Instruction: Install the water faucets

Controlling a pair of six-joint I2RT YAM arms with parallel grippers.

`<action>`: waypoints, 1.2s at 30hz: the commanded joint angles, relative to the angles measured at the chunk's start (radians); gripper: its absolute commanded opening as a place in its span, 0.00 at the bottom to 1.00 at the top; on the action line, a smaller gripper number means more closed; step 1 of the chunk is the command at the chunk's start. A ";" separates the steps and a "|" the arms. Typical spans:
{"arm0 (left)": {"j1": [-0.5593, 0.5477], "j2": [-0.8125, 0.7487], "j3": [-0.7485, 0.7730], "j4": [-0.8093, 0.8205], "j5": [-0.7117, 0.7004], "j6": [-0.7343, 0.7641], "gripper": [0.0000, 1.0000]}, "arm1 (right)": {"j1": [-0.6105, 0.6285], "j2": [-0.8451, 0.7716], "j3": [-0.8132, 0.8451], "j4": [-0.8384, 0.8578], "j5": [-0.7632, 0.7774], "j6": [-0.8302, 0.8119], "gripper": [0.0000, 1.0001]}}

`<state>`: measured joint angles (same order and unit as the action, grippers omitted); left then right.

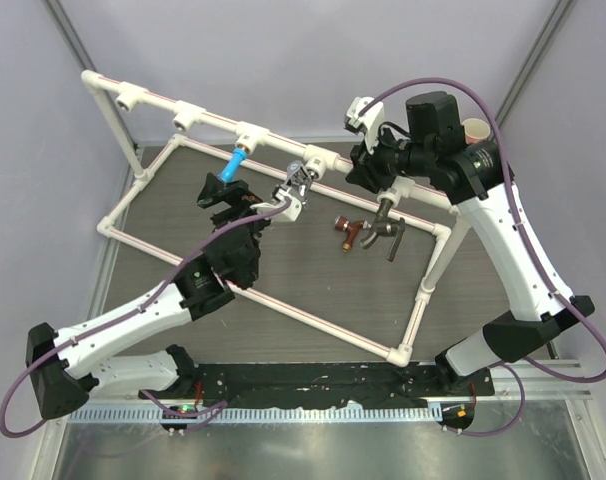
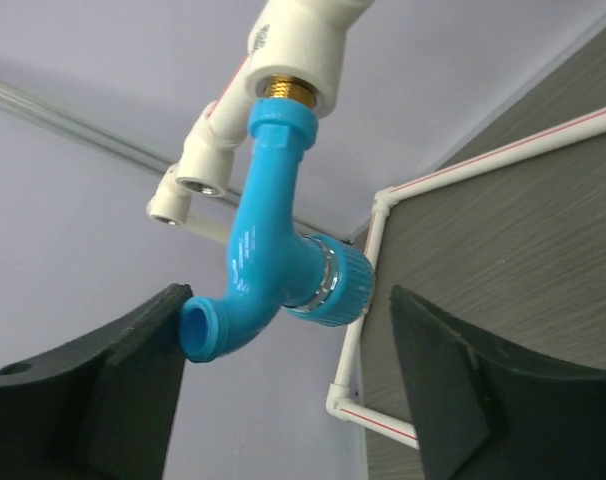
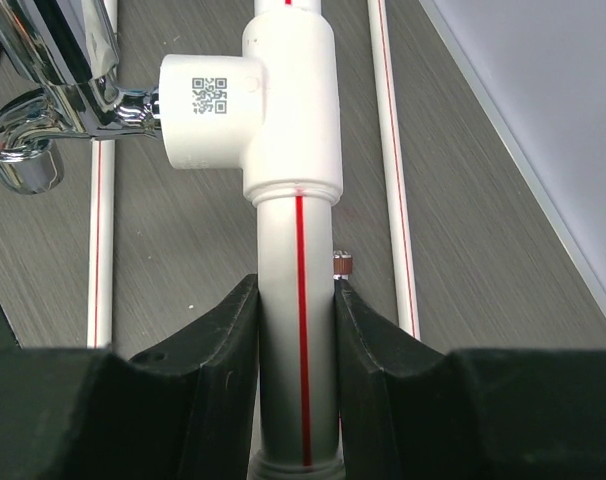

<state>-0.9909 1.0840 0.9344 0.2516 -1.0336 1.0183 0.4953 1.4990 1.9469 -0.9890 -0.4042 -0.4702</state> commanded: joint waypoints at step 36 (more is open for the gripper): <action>0.590 -0.340 0.044 -0.411 0.831 -1.920 1.00 | 0.009 0.000 -0.011 0.035 -0.004 0.074 0.01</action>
<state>-0.4850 0.6762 0.9779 -0.2295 -0.4206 -0.7574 0.4965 1.4994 1.9465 -0.9821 -0.4065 -0.4652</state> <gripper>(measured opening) 0.996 0.367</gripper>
